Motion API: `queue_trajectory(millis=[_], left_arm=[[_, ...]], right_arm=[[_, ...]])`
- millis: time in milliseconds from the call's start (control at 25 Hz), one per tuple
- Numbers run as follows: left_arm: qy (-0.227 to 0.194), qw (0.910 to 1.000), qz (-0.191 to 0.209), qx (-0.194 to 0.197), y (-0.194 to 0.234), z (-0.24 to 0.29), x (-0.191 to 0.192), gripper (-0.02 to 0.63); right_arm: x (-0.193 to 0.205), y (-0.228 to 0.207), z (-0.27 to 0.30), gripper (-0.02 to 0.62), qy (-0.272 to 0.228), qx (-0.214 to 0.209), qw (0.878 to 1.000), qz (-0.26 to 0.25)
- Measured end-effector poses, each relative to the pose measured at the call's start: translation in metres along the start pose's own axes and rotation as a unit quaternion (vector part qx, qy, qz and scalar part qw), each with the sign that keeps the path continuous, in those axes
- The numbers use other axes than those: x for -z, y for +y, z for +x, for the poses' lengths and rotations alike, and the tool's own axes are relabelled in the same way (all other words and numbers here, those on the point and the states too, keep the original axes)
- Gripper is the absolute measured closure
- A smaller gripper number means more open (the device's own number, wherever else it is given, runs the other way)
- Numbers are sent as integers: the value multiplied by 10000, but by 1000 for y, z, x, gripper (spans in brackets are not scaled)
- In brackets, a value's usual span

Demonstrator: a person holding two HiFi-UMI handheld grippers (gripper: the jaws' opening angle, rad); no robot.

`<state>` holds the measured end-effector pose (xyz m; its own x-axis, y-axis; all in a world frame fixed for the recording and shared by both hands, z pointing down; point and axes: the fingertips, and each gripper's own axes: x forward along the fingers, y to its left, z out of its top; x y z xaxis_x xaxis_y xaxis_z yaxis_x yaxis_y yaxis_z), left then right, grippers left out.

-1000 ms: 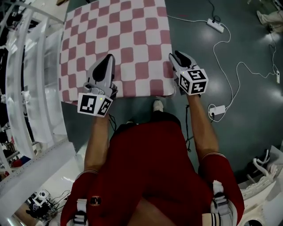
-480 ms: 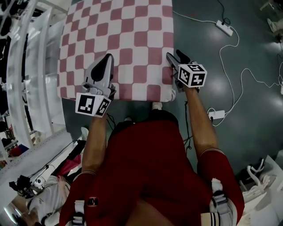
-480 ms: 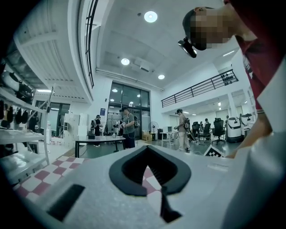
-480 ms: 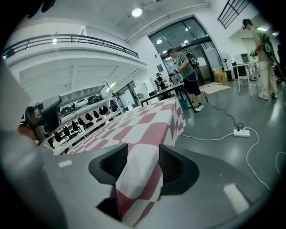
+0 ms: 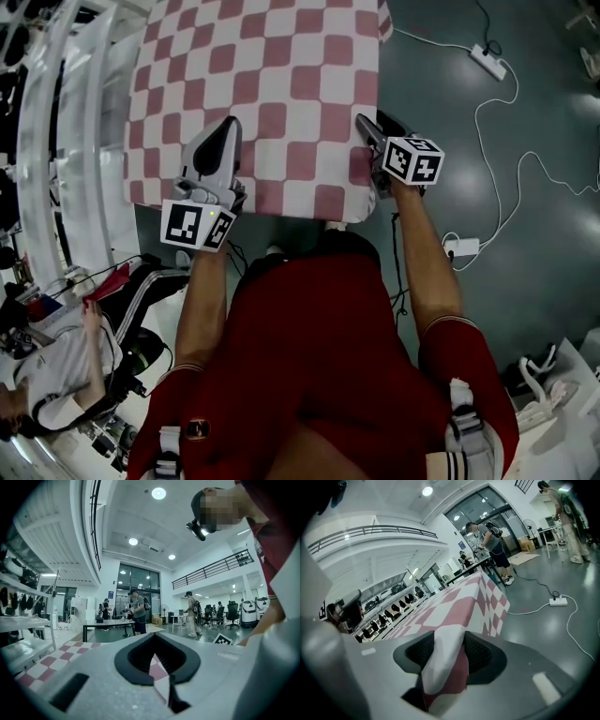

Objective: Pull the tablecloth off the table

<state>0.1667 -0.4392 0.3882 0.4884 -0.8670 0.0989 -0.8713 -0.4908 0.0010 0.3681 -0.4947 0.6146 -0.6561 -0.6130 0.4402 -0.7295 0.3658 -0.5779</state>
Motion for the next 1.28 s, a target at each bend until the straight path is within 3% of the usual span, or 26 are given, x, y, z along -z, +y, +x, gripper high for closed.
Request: queue_trajectory(millis=[240, 520, 600, 680, 960, 1280], left_arm=[[36, 10000, -28, -83, 8, -5, 4, 601], [26, 9999, -62, -121, 9, -15, 7, 600], [24, 9999, -68, -153, 10, -20, 7, 601], [18, 9998, -74, -185, 10, -25, 7, 600], [-20, 9994, -101, -318, 16, -37, 7, 601], [-7, 9990, -100, -441, 25, -63, 9, 600]], right_arm=[[0, -1, 0, 391, 39, 205, 9998, -28], [-4, -2, -7, 444, -22, 863, 9962, -117], [-8, -4, -13, 526, -68, 1122, 9932, -293], [-11, -7, -17, 566, -72, 1232, 9916, -374], [-22, 13, -19, 583, -217, 1046, 9930, -497], [-44, 68, -24, 582, -580, 410, 9964, -457]])
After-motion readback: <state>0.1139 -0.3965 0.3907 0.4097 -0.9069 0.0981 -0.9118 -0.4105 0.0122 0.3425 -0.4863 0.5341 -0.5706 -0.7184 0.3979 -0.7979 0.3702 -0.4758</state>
